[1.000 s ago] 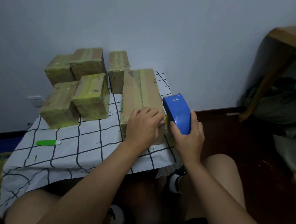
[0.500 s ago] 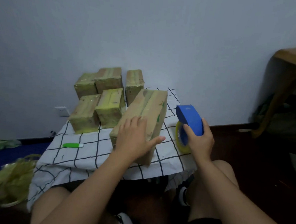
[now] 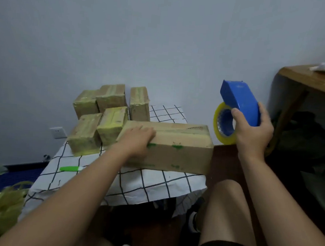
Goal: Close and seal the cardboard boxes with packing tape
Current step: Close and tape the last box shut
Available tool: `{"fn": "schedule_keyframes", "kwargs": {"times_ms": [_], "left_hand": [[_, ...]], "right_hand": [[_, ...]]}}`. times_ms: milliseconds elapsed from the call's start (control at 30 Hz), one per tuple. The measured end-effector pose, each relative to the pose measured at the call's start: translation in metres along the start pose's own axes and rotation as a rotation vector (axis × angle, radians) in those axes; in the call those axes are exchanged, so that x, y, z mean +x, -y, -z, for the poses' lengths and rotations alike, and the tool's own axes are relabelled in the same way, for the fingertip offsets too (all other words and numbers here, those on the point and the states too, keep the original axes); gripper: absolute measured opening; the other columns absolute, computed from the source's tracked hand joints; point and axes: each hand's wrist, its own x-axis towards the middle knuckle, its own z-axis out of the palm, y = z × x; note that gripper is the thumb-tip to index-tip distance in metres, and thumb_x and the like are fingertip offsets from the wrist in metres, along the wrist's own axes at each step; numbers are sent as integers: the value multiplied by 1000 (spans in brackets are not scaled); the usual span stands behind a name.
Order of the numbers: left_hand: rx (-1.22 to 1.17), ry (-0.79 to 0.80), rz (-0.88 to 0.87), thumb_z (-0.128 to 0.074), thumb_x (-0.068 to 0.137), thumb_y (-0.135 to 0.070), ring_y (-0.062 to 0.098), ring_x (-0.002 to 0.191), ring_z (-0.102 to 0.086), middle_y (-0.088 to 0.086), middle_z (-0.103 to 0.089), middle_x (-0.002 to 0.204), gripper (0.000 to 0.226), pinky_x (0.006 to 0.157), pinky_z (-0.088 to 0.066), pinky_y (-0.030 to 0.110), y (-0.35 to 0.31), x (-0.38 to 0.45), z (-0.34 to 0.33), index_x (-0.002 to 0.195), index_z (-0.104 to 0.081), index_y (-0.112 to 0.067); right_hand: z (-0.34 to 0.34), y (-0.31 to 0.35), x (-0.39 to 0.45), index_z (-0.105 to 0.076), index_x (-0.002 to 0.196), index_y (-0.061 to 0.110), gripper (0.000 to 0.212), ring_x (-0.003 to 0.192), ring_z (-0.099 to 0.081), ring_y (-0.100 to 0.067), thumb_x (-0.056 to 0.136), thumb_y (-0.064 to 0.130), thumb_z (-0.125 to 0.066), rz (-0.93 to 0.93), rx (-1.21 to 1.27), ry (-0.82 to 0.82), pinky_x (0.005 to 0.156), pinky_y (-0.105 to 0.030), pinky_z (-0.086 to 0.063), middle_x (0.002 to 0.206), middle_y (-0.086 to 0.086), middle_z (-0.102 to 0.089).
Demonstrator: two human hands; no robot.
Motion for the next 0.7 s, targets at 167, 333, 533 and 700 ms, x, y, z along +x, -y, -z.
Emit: {"fn": "schedule_keyframes", "kwargs": {"times_ms": [167,333,533,700], "left_hand": [[-326,-120,37,-34,77,-87,26,145,-23,1,-25,160,91,117,-19,46,-105,27,-16,150,-29,-31],[-169,-155,212,-34,72,-88,37,129,-35,9,-47,139,95,107,-23,56,-154,39,-41,134,-47,-17],[-199,-66,-140,-43,76,-70,30,143,-24,7,-36,150,83,117,-19,48,-120,20,-36,138,-42,-15],[-280,62,-252,-50,94,-48,13,148,-9,-7,-11,163,71,119,-15,32,-67,-12,-30,155,-21,-28]], "right_hand": [[11,15,6,-57,133,16,58,91,-50,22,82,36,-78,53,-14,-3,78,-4,-42,102,30,-48],[19,12,5,-59,132,16,59,93,-51,20,81,35,-79,63,-65,12,83,-7,-42,103,31,-49],[28,7,12,-57,136,20,64,101,-55,10,79,37,-80,50,-69,121,90,-18,-47,110,30,-53],[27,-1,6,-56,139,19,72,117,-58,-11,75,43,-81,11,-34,220,99,-32,-51,129,6,-59]]}}
